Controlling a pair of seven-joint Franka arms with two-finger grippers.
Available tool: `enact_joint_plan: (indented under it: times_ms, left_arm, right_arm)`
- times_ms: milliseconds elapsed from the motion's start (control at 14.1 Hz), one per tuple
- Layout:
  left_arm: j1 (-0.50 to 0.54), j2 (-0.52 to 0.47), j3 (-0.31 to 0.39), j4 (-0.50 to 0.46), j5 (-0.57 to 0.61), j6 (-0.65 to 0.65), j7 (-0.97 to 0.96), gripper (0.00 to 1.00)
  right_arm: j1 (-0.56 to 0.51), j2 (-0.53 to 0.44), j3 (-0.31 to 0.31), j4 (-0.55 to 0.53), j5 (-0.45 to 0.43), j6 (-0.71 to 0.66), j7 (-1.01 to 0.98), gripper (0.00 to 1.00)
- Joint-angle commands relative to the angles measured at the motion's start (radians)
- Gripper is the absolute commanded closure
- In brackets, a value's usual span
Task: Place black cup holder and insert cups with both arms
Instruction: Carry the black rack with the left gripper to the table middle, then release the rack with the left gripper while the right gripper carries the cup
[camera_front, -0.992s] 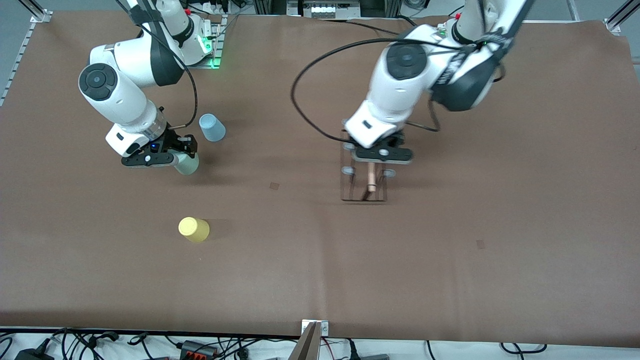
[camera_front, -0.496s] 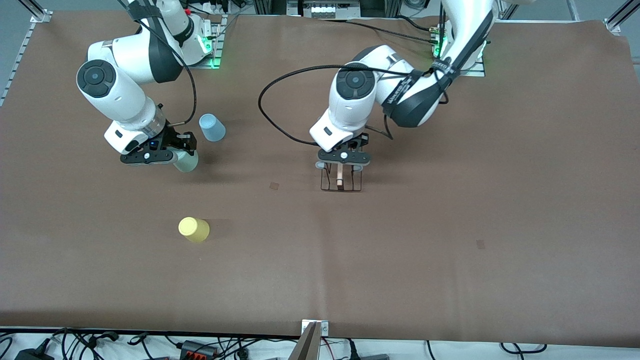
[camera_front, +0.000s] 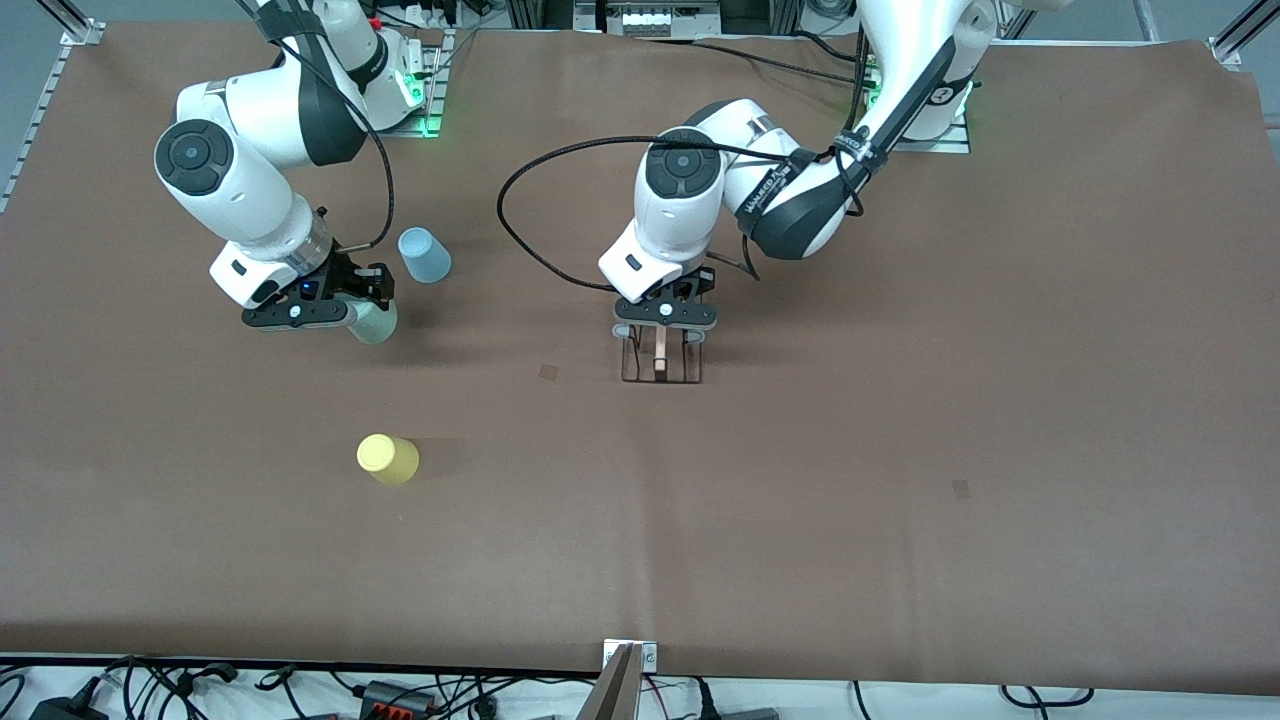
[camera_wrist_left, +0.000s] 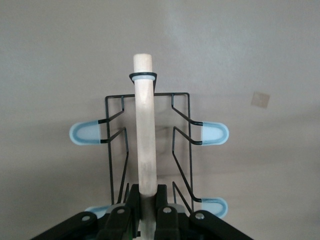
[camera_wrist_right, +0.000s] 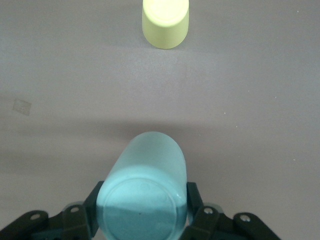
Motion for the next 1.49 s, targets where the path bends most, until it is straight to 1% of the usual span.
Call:
enact_joint_plan:
  times_ms: [0, 142, 212, 283, 354, 425, 496, 638, 779, 921, 1062, 1133, 1275, 1417]
  left_arm:
    - [-0.024, 0.022, 0.007, 0.038, 0.078, 0.007, -0.077, 0.95]
    - [-0.035, 0.023, 0.007, 0.033, 0.097, 0.007, -0.096, 0.93]
    - [-0.035, 0.023, 0.006, 0.033, 0.095, 0.007, -0.097, 0.81]
    - [-0.035, 0.023, 0.006, 0.033, 0.095, 0.006, -0.105, 0.47]
    - [-0.033, 0.022, 0.009, 0.035, 0.097, 0.007, -0.111, 0.18]
    - [-0.033, 0.020, 0.010, 0.036, 0.098, 0.006, -0.110, 0.12]
    - [-0.030, 0.016, 0.010, 0.036, 0.098, 0.006, -0.105, 0.00]
    - [-0.012, -0.016, 0.010, 0.035, 0.098, -0.023, -0.094, 0.00]
    - [0.025, -0.056, 0.007, 0.039, 0.097, -0.101, -0.076, 0.00]
    - [0.063, -0.099, 0.002, 0.044, 0.097, -0.189, 0.003, 0.00]
    - [0.144, -0.144, 0.002, 0.045, 0.085, -0.270, 0.161, 0.00]
    - [0.182, -0.159, -0.001, 0.045, 0.079, -0.290, 0.255, 0.00]
    - [0.261, -0.170, -0.002, 0.048, 0.078, -0.298, 0.436, 0.00]
    - [0.325, -0.170, -0.002, 0.084, 0.074, -0.304, 0.542, 0.00]
  right_arm:
    - [-0.001, -0.021, 0.004, -0.012, -0.003, -0.013, -0.017, 0.82]
    - [-0.001, -0.020, 0.006, -0.012, -0.003, -0.015, -0.017, 0.82]
    - [-0.001, -0.021, 0.006, -0.012, -0.003, -0.016, -0.017, 0.82]
    - [-0.001, -0.021, 0.006, -0.011, -0.003, -0.018, -0.014, 0.82]
    - [-0.001, -0.021, 0.007, -0.009, -0.003, -0.025, -0.003, 0.82]
    - [0.000, -0.021, 0.009, -0.009, -0.002, -0.029, 0.003, 0.82]
    - [0.002, -0.026, 0.009, -0.008, 0.004, -0.033, 0.006, 0.82]
    - [0.002, -0.038, 0.022, 0.012, 0.012, -0.071, 0.034, 0.82]
    - [0.020, -0.038, 0.061, 0.073, 0.013, -0.148, 0.151, 0.82]
    - [0.060, -0.034, 0.076, 0.132, 0.018, -0.200, 0.262, 0.82]
    - [0.116, -0.032, 0.087, 0.163, 0.058, -0.214, 0.377, 0.82]
    - [0.153, -0.027, 0.088, 0.176, 0.072, -0.213, 0.443, 0.82]
    - [0.238, -0.009, 0.091, 0.216, 0.090, -0.202, 0.619, 0.82]
    - [0.290, 0.049, 0.116, 0.277, 0.090, -0.202, 0.768, 0.82]
